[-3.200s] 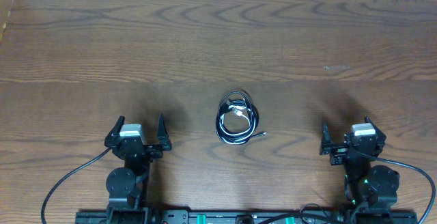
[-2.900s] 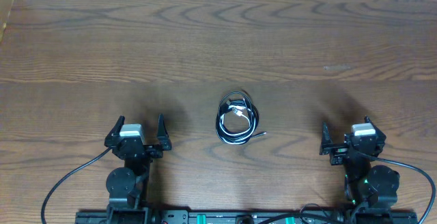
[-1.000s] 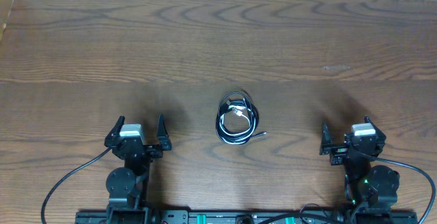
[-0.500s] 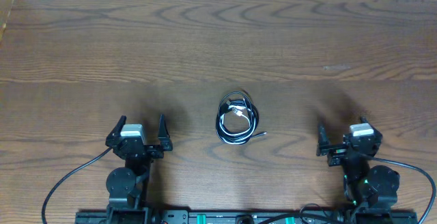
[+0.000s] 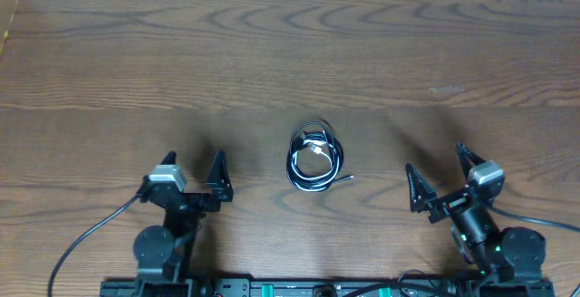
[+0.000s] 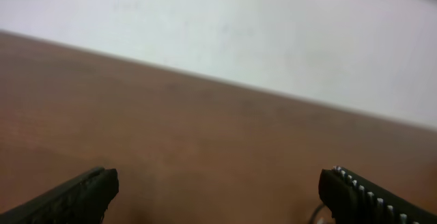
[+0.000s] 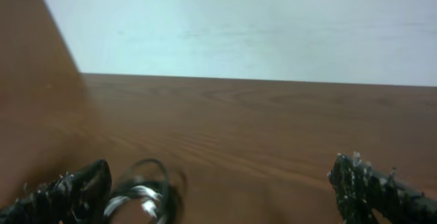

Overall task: Untangle cables
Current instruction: 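Move the right gripper to the cable coil and grasp it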

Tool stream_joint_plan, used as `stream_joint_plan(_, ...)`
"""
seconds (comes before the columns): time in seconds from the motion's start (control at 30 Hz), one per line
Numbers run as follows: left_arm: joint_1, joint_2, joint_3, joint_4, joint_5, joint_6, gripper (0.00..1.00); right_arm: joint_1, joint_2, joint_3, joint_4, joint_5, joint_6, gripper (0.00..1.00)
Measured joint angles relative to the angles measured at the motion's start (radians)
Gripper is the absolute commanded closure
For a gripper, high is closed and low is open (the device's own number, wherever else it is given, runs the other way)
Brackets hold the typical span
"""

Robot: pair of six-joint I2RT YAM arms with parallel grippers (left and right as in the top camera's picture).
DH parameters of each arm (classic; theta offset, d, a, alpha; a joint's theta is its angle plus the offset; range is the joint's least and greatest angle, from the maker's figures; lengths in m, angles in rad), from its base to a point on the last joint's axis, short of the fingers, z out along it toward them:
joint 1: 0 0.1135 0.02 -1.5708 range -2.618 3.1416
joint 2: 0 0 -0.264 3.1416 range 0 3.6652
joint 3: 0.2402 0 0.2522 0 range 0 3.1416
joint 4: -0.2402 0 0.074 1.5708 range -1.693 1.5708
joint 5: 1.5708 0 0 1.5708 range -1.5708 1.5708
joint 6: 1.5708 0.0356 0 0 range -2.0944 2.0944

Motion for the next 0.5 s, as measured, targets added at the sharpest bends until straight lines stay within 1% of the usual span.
stream_joint_plan(0.1, 0.0, 0.035, 0.09, 0.002, 0.015, -0.048, 0.0, 0.0, 0.1, 0.1, -0.042, -0.027, 0.025, 0.01)
stream_joint_plan(0.23, 0.0, 0.135, 0.237, -0.01, 0.043, -0.098, 0.0, 0.0, 0.315, 0.32, -0.202, -0.059, 0.032, 0.01)
stream_joint_plan(0.3, 0.0, 0.196, 0.312, -0.031, 0.06, -0.12, 0.01, 0.0, 0.443, 0.452, -0.308, -0.093, 0.023, 0.01)
stream_joint_plan(0.4, 0.0, 0.274, 0.394, -0.034, 0.124, -0.139, 0.0, 0.0, 0.608, 0.631, -0.442, -0.145, 0.017, 0.01)
stream_joint_plan(0.47, 0.001, 0.3, 0.415, -0.077, 0.19, -0.146, 0.0, 0.0, 0.688, 0.707, -0.468, -0.172, 0.018, 0.01)
stream_joint_plan(0.5, 0.001, 0.309, 0.417, -0.108, 0.219, -0.15, 0.0, 0.0, 0.7, 0.718, -0.473, -0.18, 0.021, 0.01)
